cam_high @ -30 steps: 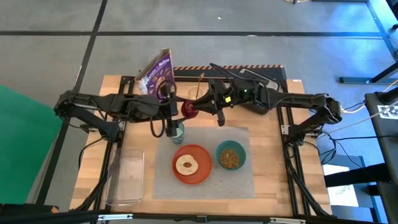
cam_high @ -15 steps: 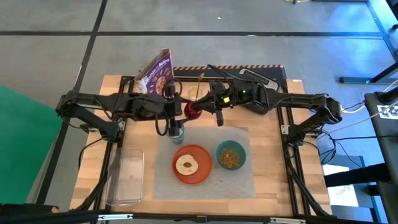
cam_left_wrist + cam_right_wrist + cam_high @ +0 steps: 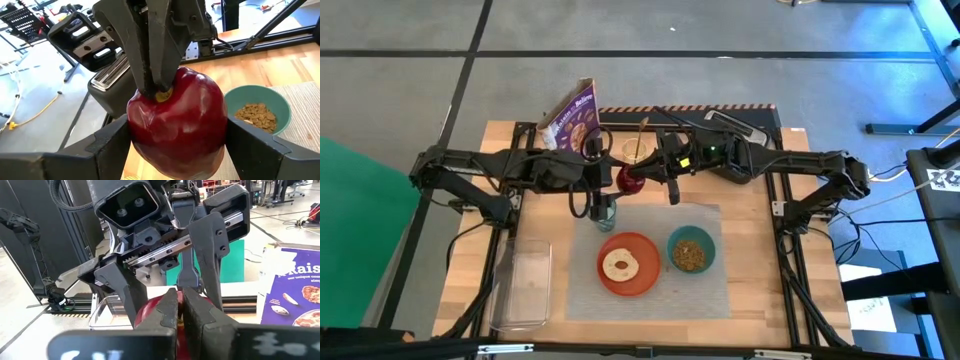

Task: Arrange a breakfast setting
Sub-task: Put the red apple on the orange plate

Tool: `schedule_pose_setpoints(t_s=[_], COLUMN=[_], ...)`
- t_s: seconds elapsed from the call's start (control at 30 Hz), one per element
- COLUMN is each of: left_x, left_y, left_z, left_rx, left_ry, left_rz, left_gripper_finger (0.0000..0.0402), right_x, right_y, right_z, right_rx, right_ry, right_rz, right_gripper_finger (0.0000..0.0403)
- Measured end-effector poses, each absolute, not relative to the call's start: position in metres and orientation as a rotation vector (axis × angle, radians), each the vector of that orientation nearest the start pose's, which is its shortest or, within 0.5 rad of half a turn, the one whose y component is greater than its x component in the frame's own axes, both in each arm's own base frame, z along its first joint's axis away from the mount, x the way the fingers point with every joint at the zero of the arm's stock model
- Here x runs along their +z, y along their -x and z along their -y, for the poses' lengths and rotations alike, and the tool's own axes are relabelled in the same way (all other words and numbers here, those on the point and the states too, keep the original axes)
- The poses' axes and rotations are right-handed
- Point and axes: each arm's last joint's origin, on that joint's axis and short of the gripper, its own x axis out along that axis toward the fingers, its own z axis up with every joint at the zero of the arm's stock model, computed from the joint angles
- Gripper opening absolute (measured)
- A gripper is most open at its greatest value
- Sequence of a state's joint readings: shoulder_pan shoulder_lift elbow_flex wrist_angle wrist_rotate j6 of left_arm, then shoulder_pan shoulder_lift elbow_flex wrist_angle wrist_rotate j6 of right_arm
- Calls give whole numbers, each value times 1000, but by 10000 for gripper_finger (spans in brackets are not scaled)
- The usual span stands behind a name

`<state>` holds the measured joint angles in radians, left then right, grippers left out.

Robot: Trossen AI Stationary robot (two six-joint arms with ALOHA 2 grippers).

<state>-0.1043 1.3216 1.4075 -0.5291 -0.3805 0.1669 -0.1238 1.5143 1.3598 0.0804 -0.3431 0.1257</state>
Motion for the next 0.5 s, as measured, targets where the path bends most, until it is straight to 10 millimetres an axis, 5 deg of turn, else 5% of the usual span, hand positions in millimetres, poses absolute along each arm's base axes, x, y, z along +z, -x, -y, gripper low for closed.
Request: schedule_pose_setpoints(t_s=[0.5], left_x=[386], left_y=[-269], left_z=[16], left_rx=[331], left_ry=[-182], left_rz=[-609], left_gripper_finger=[396], right_x=[382], right_y=[-345], right_z=[47], right_rx=[150], right_ry=[-144], right_rz=[-98], right_gripper_finger=[3])
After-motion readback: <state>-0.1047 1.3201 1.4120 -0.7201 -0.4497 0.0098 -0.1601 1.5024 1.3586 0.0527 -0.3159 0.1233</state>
